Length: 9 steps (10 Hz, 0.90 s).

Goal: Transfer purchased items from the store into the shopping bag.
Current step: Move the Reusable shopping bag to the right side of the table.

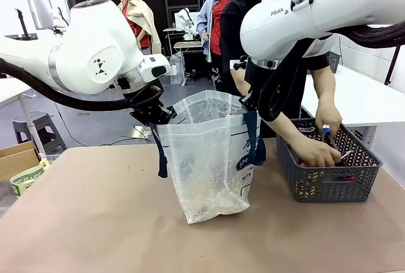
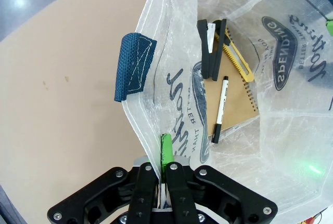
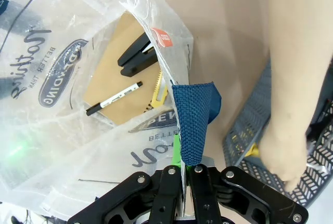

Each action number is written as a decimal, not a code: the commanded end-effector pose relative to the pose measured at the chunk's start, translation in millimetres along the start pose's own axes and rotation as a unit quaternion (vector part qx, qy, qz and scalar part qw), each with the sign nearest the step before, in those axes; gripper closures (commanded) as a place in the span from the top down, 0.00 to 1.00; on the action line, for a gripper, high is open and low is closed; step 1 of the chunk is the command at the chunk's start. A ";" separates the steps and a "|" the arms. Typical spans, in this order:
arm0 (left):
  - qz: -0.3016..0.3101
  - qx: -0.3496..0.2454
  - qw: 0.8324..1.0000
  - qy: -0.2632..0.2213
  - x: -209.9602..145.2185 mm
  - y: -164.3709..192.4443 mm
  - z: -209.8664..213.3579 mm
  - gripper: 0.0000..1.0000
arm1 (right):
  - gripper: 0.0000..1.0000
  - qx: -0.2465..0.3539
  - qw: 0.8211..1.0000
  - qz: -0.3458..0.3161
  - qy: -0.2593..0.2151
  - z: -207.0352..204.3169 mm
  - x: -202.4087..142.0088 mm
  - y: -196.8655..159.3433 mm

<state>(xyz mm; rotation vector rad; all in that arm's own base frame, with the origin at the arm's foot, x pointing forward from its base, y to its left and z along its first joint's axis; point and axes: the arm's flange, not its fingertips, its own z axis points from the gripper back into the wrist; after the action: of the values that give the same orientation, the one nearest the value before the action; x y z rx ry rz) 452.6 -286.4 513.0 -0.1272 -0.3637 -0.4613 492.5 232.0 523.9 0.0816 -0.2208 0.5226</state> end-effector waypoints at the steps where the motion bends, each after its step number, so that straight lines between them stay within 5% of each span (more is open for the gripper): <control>1: 0.000 0.000 1.000 0.000 0.0 0.5 0.4 0.00 | 0.00 0.000 1.000 0.000 0.000 -0.2 -0.2 -0.4; 9: 0.000 0.000 1.000 0.000 0.0 0.5 0.4 0.00 | 0.00 0.000 1.000 0.000 0.000 -0.2 -0.2 -0.4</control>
<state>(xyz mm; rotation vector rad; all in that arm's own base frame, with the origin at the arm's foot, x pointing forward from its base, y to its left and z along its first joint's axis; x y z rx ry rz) 452.6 -286.4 513.0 -0.1272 -0.3637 -0.4613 492.5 232.0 523.9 0.0816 -0.2208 0.5226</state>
